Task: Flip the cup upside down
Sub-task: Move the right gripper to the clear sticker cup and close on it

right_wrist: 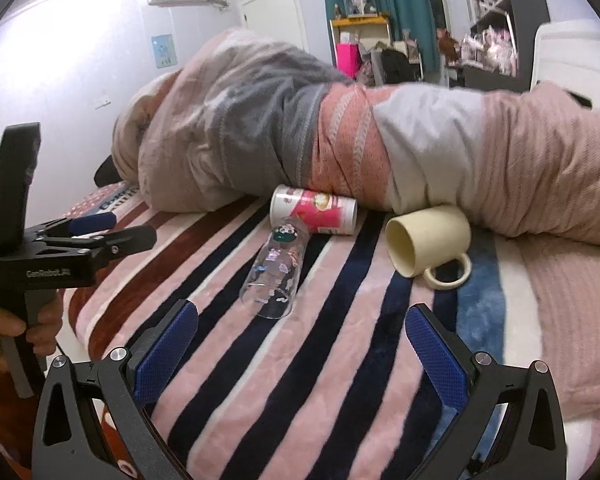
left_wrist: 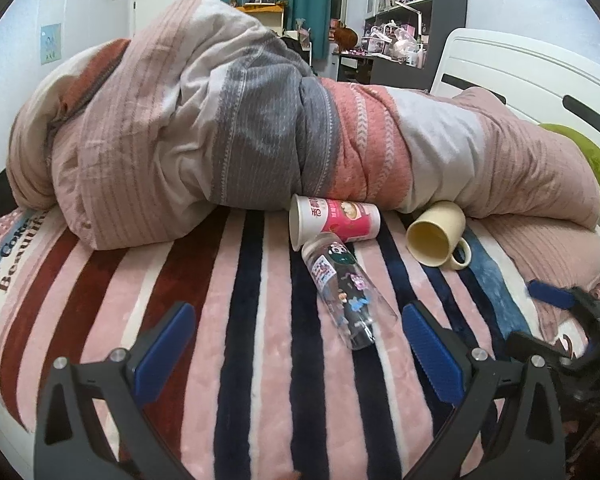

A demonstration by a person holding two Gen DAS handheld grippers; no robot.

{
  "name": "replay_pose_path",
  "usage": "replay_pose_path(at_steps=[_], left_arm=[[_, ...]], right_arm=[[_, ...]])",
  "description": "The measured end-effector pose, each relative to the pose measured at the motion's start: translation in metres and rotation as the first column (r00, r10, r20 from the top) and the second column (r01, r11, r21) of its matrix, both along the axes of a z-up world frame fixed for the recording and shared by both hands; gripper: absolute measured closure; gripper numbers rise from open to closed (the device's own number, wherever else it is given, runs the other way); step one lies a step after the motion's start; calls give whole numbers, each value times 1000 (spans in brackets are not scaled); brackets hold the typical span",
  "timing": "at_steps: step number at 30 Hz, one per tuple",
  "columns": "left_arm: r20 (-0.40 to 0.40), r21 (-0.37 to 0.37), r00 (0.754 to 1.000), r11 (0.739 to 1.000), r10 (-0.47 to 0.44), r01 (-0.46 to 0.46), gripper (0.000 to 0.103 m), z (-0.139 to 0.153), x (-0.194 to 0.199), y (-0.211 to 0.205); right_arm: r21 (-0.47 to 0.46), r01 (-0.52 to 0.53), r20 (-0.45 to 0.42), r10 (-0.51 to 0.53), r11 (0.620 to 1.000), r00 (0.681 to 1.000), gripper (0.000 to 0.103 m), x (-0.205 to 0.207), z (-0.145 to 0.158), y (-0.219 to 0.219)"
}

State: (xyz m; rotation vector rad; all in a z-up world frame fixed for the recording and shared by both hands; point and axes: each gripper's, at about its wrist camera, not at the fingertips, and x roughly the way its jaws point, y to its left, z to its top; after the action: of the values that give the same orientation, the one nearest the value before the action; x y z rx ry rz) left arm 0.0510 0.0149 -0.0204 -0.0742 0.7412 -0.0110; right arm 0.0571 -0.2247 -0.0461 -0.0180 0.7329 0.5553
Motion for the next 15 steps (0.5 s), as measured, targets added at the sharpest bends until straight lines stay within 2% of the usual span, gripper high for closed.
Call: replay_pose_path(at_steps=[4,7,9,11,14,15], left_arm=[[-34,-57,999,998,8,-10,0,-15,16,15],[-59,-130,998,992,-11,3,0,-29,21,29],[-71,-163,997,987,-13,1,0,-38,22,36],[-86,-162,996,987,4,-18,0,-44,23,41],[-111,-158,994,986,25,-43,0,-53,23,48],[-117,-161,993,986,30,-49,0,-55,22,49]], right_arm=[[78,-7,-143,18,997,990,0,49,-40,16],[109,-12,-227,37,994,973,0,78,-70,36],[142,-33,-275,72,989,959,5,96,-88,52],[151,-38,-330,87,988,940,8,113,-108,68],[163,-26,-338,80,986,938,9,124,-119,79],[162,-26,-330,79,987,941,14,124,-118,81]])
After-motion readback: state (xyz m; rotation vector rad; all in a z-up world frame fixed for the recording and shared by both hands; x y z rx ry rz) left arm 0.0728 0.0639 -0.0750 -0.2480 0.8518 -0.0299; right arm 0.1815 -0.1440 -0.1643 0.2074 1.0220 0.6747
